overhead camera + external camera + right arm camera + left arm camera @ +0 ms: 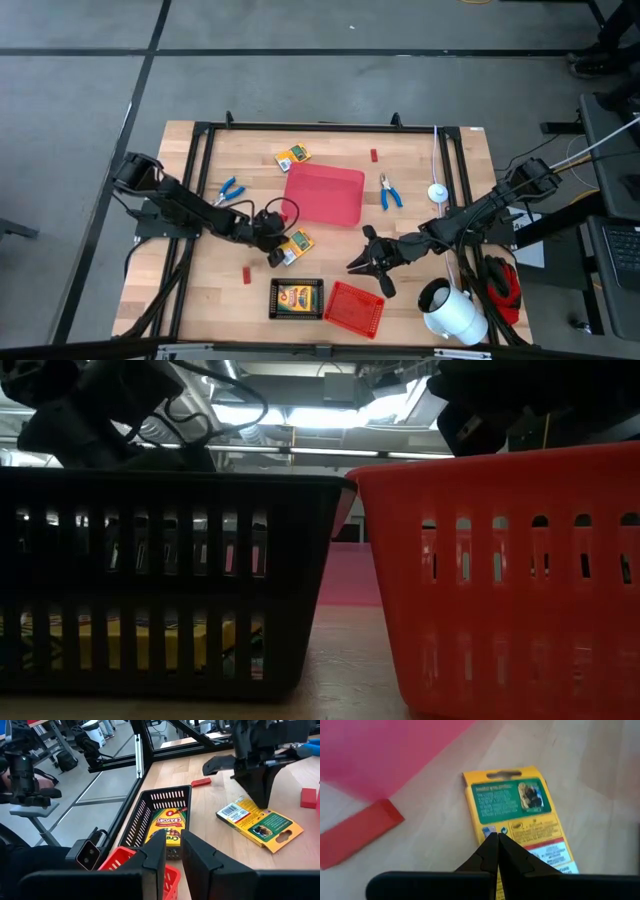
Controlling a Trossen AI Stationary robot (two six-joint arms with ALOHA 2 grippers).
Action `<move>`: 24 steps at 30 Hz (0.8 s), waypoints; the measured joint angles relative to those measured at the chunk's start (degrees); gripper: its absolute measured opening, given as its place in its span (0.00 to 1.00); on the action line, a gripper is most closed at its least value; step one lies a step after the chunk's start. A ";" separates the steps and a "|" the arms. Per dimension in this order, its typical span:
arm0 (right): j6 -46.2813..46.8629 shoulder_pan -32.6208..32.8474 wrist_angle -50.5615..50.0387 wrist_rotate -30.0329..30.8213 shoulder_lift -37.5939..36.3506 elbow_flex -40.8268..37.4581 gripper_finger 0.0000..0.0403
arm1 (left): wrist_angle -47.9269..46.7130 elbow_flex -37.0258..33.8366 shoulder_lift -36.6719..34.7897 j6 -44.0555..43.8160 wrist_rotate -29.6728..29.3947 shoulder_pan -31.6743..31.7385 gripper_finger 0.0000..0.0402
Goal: Pick & Place School Supplies
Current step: Put the crayon box into the black bin
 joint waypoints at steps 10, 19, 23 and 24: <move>-0.02 0.00 0.00 -0.02 -0.02 0.00 0.15 | -0.37 0.28 1.87 -0.42 -1.70 0.04 0.00; 0.04 0.00 0.47 -0.02 -0.02 0.00 0.15 | -3.66 0.31 1.91 -0.99 -3.15 0.11 0.00; 0.04 -0.01 0.92 -0.02 -0.02 0.00 0.15 | -4.46 0.24 1.93 -1.07 -4.21 0.11 0.00; 0.04 0.00 0.91 -0.02 -0.02 0.00 0.15 | -4.52 0.24 1.93 -1.09 -4.41 0.11 0.00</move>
